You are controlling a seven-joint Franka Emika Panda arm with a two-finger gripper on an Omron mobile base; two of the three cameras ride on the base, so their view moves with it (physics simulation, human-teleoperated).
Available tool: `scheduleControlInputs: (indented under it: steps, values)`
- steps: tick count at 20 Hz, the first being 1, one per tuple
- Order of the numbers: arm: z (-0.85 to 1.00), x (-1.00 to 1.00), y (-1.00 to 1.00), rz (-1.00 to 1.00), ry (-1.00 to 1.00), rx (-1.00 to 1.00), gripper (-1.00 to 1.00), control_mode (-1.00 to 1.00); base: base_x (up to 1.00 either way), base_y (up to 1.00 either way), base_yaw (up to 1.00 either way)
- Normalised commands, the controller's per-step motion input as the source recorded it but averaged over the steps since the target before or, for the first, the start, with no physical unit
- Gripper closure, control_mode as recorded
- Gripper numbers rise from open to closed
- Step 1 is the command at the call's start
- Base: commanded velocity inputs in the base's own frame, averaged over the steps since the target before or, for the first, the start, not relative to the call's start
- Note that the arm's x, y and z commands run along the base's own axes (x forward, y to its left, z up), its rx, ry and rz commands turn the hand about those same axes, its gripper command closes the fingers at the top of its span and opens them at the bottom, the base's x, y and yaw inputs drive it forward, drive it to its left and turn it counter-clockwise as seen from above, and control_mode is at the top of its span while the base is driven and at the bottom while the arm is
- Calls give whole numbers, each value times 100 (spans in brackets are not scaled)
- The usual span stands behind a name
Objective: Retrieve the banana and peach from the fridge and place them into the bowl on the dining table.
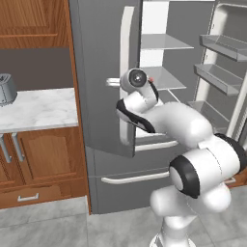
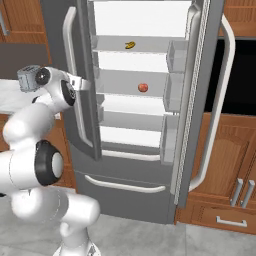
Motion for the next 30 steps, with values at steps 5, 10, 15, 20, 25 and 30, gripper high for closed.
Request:
scheduleControlInputs:
  steps: [5,10,15,20,25,30]
  values:
    - [0,-100,87,-6,2,2,100,-100,0,0,0]
    - [30,-100,61,-6,0,3,100,-100,0,0,0]
    - [73,-97,23,-6,-5,0,-100,-100,0,0,0]
    - [64,-85,-5,-2,-11,0,-100,-100,0,0,0]
    - [24,-40,-89,-2,0,10,-100,-100,0,0,0]
    - [18,-33,-100,-2,0,29,-100,-100,0,0,0]
